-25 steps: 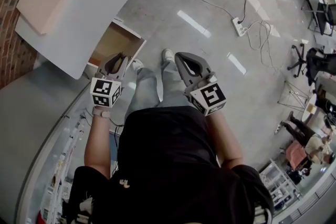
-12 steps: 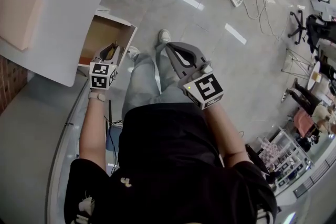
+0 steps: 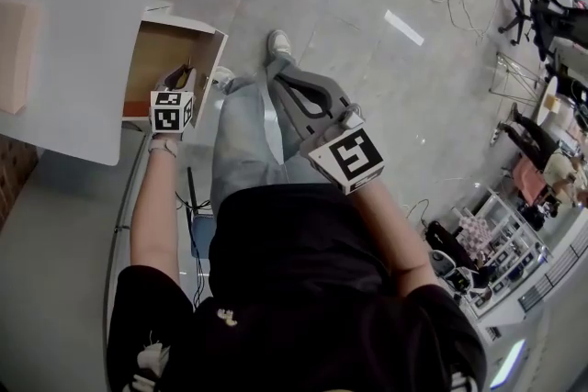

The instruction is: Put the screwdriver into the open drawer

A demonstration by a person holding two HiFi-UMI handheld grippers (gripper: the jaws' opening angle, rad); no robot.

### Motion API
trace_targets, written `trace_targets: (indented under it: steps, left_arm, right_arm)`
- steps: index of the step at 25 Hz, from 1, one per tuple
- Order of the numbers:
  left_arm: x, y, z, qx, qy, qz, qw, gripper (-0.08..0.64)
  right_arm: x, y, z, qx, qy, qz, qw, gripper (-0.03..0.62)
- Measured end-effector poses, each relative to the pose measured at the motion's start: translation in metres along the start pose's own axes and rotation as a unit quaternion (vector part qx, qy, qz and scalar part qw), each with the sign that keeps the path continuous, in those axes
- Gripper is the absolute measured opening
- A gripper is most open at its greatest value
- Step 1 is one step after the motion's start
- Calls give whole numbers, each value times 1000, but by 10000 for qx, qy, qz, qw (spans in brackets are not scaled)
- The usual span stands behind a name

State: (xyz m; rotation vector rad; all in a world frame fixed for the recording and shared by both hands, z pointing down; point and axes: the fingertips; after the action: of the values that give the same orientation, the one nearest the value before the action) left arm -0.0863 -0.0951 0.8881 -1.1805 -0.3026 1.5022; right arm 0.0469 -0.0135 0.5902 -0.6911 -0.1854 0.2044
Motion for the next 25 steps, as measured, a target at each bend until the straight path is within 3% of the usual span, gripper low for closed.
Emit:
trace_targets:
  steps: [16,25]
  left_arm:
    - [-60,-69,40,-546,236,-8,9982,81]
    - [-75,-93,62,-867,573,105,9945,83]
  right_arm:
    - [-4,-14,48,-491,-308,228,9981,12]
    - [2,-17,59,-587,-454,349,9966,12]
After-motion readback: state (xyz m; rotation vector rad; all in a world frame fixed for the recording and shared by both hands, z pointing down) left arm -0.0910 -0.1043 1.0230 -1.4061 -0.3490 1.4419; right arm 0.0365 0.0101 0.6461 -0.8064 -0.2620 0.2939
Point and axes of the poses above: the fingertips, and each gripper's own axes: y backward along the fingers, x to its right, z out of its underside, and after that the axes turned 13 degrees about z, right-handed
